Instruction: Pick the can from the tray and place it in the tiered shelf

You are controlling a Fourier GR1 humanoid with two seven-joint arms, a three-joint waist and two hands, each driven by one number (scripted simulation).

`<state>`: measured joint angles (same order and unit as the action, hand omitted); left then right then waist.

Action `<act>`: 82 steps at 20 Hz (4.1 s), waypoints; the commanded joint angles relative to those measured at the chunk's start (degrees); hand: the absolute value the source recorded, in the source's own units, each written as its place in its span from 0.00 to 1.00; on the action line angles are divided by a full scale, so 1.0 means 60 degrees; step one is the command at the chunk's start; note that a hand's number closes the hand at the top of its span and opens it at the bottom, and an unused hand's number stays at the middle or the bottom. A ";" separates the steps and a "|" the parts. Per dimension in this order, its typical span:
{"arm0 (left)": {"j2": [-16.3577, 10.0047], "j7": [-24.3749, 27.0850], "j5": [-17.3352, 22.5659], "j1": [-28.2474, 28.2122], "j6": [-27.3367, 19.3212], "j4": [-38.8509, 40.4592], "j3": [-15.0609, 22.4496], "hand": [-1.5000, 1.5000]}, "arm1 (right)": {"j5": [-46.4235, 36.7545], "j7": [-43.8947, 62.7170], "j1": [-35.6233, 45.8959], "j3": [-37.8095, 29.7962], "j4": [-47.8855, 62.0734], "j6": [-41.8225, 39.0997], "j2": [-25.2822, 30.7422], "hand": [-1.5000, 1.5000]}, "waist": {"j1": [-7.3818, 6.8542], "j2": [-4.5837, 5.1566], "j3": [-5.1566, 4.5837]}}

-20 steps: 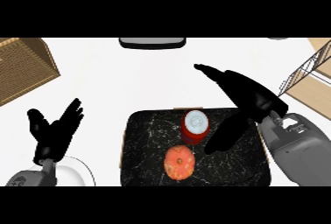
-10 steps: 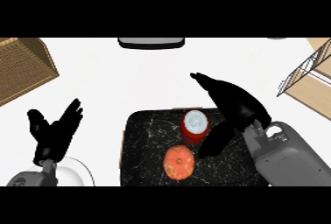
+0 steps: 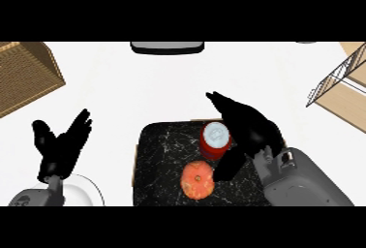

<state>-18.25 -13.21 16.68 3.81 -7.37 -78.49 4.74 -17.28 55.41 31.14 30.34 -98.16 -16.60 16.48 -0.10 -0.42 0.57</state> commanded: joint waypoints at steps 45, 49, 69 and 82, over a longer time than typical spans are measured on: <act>0.0460 -0.0321 -0.0546 -0.0659 0.0684 0.0171 -0.0819 0.50 | -0.3442 -0.0985 -0.2450 -0.3464 0.1475 0.2555 -0.0508 1.00 | 0.0254 0.0026 -0.0103; 0.0471 -0.0527 -0.0530 -0.0352 0.0666 0.0000 -0.0844 0.50 | -0.4243 -0.0412 -0.2317 -0.3507 -0.0296 0.2831 -0.0182 1.00 | 0.0220 0.0011 -0.0104; 0.0614 -0.0379 -0.0880 -0.0565 0.0632 -0.0047 -0.0757 0.50 | -0.3973 0.3324 0.2307 -0.7225 -0.3108 -0.1546 0.2468 1.00 | 0.0157 -0.0018 -0.0126; 0.0989 -0.0698 -0.1110 -0.0246 0.0392 -0.0087 -0.0624 0.50 | -0.3281 0.1056 0.3419 -0.9247 0.0229 -0.1693 0.4678 1.00 | 0.0041 0.0050 -0.0102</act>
<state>-14.12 -15.48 11.34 2.90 -3.62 -80.49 -0.51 -38.20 57.36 50.74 -23.88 -98.64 -22.72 42.32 -0.05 -0.40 0.28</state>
